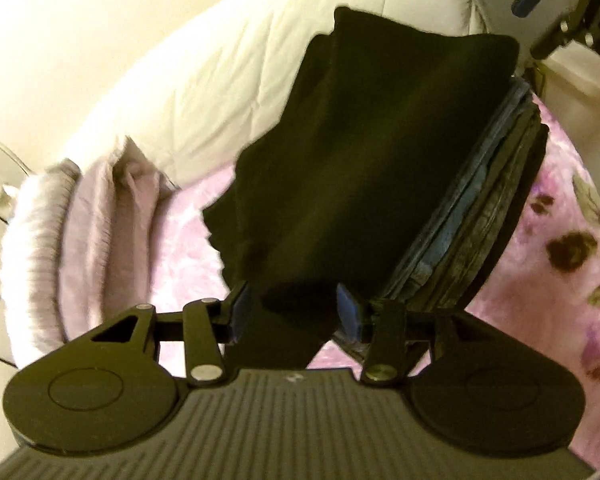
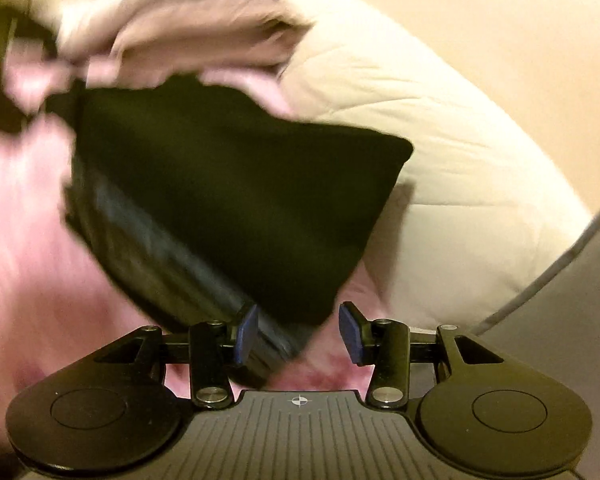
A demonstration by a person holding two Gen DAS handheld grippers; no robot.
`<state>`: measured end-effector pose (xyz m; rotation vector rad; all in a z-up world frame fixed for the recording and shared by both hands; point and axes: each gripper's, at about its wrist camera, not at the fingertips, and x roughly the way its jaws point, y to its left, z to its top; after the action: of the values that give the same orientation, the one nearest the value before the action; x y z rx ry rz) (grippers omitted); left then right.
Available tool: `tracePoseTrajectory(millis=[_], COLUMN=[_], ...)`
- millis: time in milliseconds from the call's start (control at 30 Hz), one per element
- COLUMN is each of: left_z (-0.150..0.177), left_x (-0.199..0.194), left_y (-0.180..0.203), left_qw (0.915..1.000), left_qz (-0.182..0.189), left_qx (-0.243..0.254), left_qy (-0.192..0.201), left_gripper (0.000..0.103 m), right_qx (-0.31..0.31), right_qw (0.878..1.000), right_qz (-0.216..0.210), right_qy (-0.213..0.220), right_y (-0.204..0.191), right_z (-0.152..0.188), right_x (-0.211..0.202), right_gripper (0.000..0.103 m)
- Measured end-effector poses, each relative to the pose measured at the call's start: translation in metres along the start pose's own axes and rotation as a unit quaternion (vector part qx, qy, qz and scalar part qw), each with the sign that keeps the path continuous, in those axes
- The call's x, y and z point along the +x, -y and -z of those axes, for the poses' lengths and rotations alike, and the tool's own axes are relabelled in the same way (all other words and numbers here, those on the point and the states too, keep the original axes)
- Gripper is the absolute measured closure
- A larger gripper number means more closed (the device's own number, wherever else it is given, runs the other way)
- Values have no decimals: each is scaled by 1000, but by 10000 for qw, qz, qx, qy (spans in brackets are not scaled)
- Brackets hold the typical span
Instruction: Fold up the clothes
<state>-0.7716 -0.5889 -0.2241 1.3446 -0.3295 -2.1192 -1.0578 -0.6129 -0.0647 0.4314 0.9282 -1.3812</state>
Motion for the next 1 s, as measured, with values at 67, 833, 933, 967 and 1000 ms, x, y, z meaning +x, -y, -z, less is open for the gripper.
tracePoseTrajectory(millis=[67, 833, 933, 967, 1000], left_z=[-2, 28, 33, 35, 37], left_x=[10, -72, -96, -105, -115], left_y=[2, 1, 1, 1, -1], left_qw=[9999, 9274, 9159, 9110, 9054], left_qz=[98, 335, 432, 435, 425], left_qx=[-32, -3651, -3939, -4055, -4184], left_qy=[-126, -737, -636, -610, -587], left_gripper=[57, 2, 1, 1, 1], right_qx=[373, 1965, 2306, 2415, 2531], right_qw=[9990, 9768, 9710, 9686, 9655], right_qz=[-249, -608, -394, -336, -319], right_qy=[18, -588, -487, -491, -529], right_y=[7, 8, -1, -5, -9], right_z=[-8, 12, 16, 16, 17], right_x=[10, -40, -69, -78, -85], right_gripper=[59, 13, 10, 9, 8])
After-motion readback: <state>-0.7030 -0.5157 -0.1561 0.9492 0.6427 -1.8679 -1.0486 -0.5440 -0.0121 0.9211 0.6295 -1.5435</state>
